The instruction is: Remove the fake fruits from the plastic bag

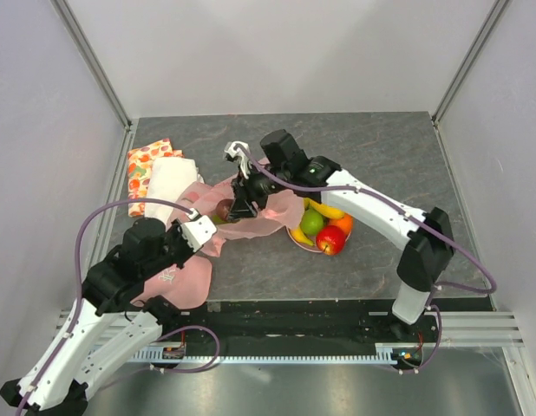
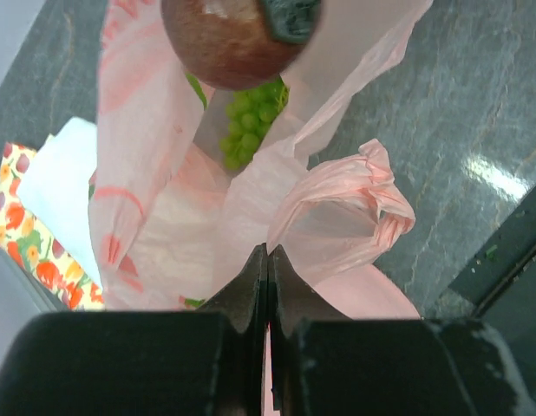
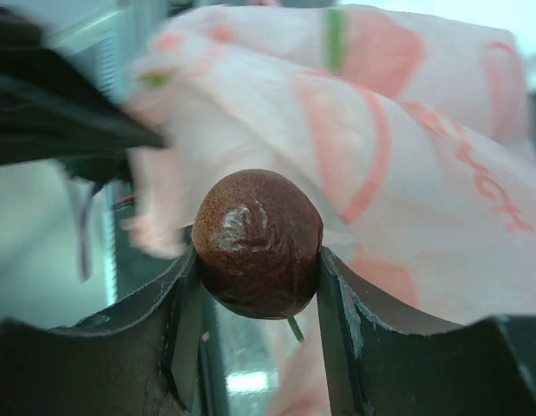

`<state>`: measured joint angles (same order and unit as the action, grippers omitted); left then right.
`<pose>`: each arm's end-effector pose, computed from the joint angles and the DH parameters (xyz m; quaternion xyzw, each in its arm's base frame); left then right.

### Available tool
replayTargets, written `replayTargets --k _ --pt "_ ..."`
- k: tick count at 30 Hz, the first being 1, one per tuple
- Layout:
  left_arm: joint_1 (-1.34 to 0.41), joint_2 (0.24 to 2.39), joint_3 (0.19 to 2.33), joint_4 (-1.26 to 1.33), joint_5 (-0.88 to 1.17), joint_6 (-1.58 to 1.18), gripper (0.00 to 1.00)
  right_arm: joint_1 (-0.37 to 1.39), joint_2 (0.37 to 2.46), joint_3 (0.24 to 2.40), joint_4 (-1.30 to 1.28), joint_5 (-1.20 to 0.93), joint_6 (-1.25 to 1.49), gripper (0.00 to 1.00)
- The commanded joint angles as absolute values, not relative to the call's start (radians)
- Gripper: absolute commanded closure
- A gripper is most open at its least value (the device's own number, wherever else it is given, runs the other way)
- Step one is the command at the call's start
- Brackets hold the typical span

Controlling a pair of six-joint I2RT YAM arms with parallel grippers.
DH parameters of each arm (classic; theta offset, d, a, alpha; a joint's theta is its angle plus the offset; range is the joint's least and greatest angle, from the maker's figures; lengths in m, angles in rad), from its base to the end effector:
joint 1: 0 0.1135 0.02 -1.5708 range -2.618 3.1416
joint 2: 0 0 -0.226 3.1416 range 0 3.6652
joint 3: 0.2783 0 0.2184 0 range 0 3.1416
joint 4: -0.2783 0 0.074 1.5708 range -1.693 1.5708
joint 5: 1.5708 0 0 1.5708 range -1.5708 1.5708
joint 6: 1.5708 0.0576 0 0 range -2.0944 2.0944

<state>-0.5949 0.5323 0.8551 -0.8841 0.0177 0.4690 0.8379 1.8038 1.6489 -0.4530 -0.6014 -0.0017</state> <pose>0.0962 -0.0663 0.2817 0.4476 0.7521 -0.0382 0.4821 0.2358 0.3107 0.2909 -0.4703 0.7172 0.4195 0.2976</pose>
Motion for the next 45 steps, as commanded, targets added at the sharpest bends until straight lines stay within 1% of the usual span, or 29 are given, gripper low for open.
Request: replayTargets --k 1,3,5,6,7,9,10,12,14,17,20,25,28,31,35,40,45 --pt "-0.589 0.557 0.827 -0.727 0.023 0.477 0.98 0.850 1.746 1.602 -0.540 -0.871 -0.060 0.67" --pt "-0.588 0.567 0.822 -0.710 0.006 0.476 0.98 0.836 1.698 1.608 -0.590 -0.870 -0.118 0.66" --pt "-0.586 0.569 0.815 -0.693 -0.034 0.477 0.98 0.827 1.665 1.664 -0.684 -0.851 -0.187 0.66" --pt "-0.586 0.571 0.812 -0.692 -0.038 0.486 0.98 0.812 1.655 1.690 -0.784 -0.826 -0.252 0.66" --pt "-0.583 0.568 0.808 -0.684 -0.049 0.492 0.98 0.801 1.649 1.745 -0.837 -0.813 -0.273 0.66" --pt "-0.580 0.563 0.799 -0.677 -0.070 0.512 0.98 0.749 1.631 1.788 -0.961 -0.779 -0.305 0.68" --pt "-0.568 0.552 0.789 -0.670 -0.095 0.521 0.98 0.723 1.618 1.795 -0.983 -0.729 -0.314 0.68" --pt "-0.549 0.534 0.769 -0.663 -0.124 0.555 0.98 0.643 1.580 1.773 -1.017 -0.665 -0.330 0.71" --pt "-0.512 0.503 0.756 -0.660 -0.166 0.571 0.98 0.586 1.546 1.717 -1.035 -0.547 -0.357 0.72" --pt "-0.456 0.468 0.739 -0.654 -0.204 0.600 0.98 0.566 1.517 1.616 -1.052 -0.398 -0.406 0.72" --pt "-0.393 0.460 0.756 -0.647 -0.238 0.598 0.99 0.558 1.499 1.516 -1.045 -0.310 -0.468 0.74" --pt "-0.298 0.477 0.834 -0.632 -0.271 0.548 0.98 0.563 1.519 1.462 -1.032 -0.293 -0.491 0.74" --pt "-0.288 0.482 0.842 -0.606 -0.276 0.552 0.98 0.581 1.561 1.448 -1.039 -0.270 -0.446 0.76" --pt "-0.282 0.485 0.831 -0.574 -0.291 0.563 0.98 0.632 1.565 1.416 -1.011 -0.247 -0.419 0.78" --pt "-0.281 0.482 0.828 -0.568 -0.298 0.566 0.98 0.759 1.568 1.390 -0.973 -0.173 -0.414 0.78" --pt "-0.279 0.480 0.838 -0.574 -0.298 0.571 0.98 0.830 1.617 1.388 -0.956 -0.100 -0.445 0.78" --pt "-0.279 0.472 0.841 -0.581 -0.295 0.569 0.98 0.862 1.663 1.387 -0.971 -0.019 -0.489 0.78"
